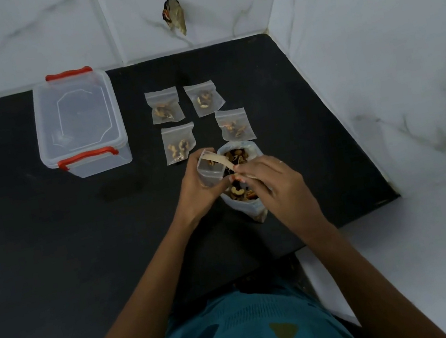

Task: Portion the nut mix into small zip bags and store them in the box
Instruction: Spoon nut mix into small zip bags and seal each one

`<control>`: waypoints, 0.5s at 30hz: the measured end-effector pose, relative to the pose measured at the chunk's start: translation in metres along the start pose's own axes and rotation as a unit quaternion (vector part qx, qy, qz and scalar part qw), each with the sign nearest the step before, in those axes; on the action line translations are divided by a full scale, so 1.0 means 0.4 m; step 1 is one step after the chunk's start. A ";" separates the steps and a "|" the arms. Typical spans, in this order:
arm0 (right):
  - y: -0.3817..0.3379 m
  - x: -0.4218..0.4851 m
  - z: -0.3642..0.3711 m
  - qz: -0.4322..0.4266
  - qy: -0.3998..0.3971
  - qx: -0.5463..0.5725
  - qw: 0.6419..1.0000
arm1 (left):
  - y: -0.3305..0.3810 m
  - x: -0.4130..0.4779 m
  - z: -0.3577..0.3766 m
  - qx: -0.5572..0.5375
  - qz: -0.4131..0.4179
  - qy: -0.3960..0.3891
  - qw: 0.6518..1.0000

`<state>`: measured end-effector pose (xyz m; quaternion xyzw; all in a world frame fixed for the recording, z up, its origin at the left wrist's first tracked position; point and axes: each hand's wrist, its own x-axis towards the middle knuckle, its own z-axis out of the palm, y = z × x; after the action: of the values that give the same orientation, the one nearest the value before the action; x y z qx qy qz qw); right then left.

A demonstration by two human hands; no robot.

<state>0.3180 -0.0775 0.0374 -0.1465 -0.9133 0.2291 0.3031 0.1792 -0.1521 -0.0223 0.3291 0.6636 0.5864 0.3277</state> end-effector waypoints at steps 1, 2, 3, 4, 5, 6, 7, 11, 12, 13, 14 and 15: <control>0.000 -0.001 0.001 0.000 0.002 0.002 1.000 | -0.001 0.000 -0.002 -0.003 0.002 0.004 1.000; 0.000 -0.002 0.001 0.000 0.005 0.005 1.000 | -0.004 0.000 -0.003 -0.005 0.001 0.007 1.000; 0.000 -0.004 0.001 -0.001 0.007 0.007 1.000 | -0.005 0.000 -0.004 -0.008 -0.003 0.008 1.000; 0.000 -0.007 0.001 -0.003 0.008 0.010 1.000 | -0.004 0.000 -0.005 -0.013 -0.009 0.010 1.000; 0.001 -0.007 0.001 -0.003 0.009 0.015 1.000 | -0.003 0.000 -0.006 -0.018 -0.016 0.013 1.000; 0.002 -0.006 0.000 -0.003 0.010 0.020 1.000 | -0.001 -0.001 -0.006 -0.021 -0.021 0.014 0.999; 0.003 -0.006 0.000 -0.002 0.012 0.021 1.000 | 0.000 -0.001 -0.006 -0.023 -0.023 0.015 0.999; 0.002 -0.004 0.006 0.008 0.019 0.045 0.999 | 0.006 -0.003 -0.009 -0.022 -0.021 0.018 0.999; 0.001 -0.006 0.006 0.037 0.031 0.070 0.996 | 0.008 -0.004 -0.010 -0.021 -0.021 0.019 0.999; -0.002 -0.007 0.004 0.086 0.051 0.104 0.990 | 0.009 -0.005 -0.011 -0.019 -0.018 0.019 0.999; -0.005 -0.006 0.002 0.148 0.073 0.141 0.976 | 0.010 -0.007 -0.012 -0.019 -0.015 0.017 1.000; -0.006 -0.003 0.001 0.208 0.089 0.176 0.958 | 0.010 -0.008 -0.013 -0.020 -0.015 0.013 1.000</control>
<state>0.3186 -0.0803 0.0379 -0.2974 -0.7772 0.4303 0.3498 0.1770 -0.1575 -0.0177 0.3044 0.6610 0.5989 0.3343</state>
